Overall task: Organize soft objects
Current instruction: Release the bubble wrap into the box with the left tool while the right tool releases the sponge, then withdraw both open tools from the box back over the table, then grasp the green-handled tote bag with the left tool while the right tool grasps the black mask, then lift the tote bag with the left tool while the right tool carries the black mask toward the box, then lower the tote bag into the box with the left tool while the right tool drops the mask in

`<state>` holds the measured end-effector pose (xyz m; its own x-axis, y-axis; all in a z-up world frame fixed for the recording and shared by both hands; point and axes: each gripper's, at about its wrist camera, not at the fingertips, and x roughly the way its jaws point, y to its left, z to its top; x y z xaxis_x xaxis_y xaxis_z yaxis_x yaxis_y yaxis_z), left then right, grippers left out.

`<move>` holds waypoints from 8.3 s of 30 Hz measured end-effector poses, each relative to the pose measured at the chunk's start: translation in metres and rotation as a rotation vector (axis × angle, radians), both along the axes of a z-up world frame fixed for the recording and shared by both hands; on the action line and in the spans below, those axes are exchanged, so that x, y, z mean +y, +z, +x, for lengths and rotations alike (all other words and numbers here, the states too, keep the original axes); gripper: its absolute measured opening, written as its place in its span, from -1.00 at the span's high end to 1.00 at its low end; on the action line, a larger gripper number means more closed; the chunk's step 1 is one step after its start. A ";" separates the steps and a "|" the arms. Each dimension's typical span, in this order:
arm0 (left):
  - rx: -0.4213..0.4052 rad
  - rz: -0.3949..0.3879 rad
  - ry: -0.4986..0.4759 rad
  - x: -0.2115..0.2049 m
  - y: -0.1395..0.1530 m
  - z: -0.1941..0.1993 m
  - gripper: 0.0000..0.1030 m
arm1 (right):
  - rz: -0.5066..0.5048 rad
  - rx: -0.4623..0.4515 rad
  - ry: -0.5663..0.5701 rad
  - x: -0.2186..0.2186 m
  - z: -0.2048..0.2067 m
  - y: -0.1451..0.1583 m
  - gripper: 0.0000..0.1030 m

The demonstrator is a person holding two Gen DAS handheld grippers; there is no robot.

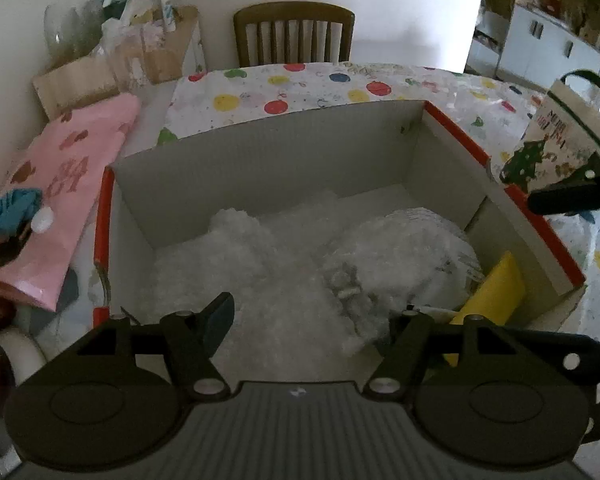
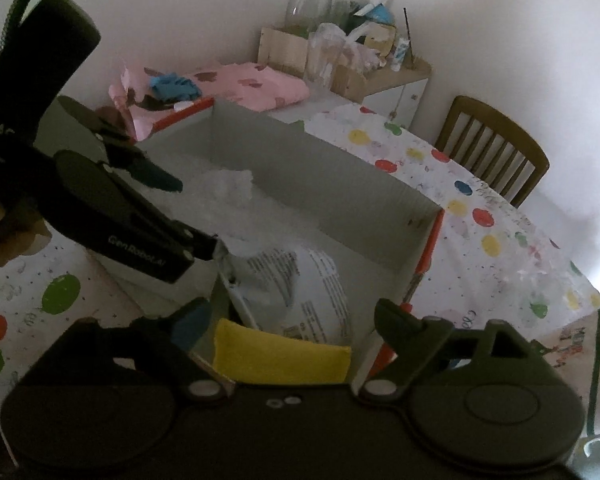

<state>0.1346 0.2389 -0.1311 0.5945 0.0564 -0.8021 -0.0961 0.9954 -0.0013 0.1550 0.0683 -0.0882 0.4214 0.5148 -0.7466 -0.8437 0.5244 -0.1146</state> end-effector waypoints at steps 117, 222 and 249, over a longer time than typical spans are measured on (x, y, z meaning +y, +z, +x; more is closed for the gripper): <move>-0.180 0.119 0.042 -0.297 -0.013 0.144 0.47 | -0.020 0.147 -0.704 -0.455 0.210 -0.112 0.25; -0.213 0.052 0.188 0.001 0.045 -0.008 0.80 | 0.128 0.097 -0.221 0.018 0.068 0.028 0.77; -0.069 -0.023 0.091 0.003 0.011 0.006 0.34 | 0.021 0.107 -0.118 0.035 0.047 -0.002 -0.28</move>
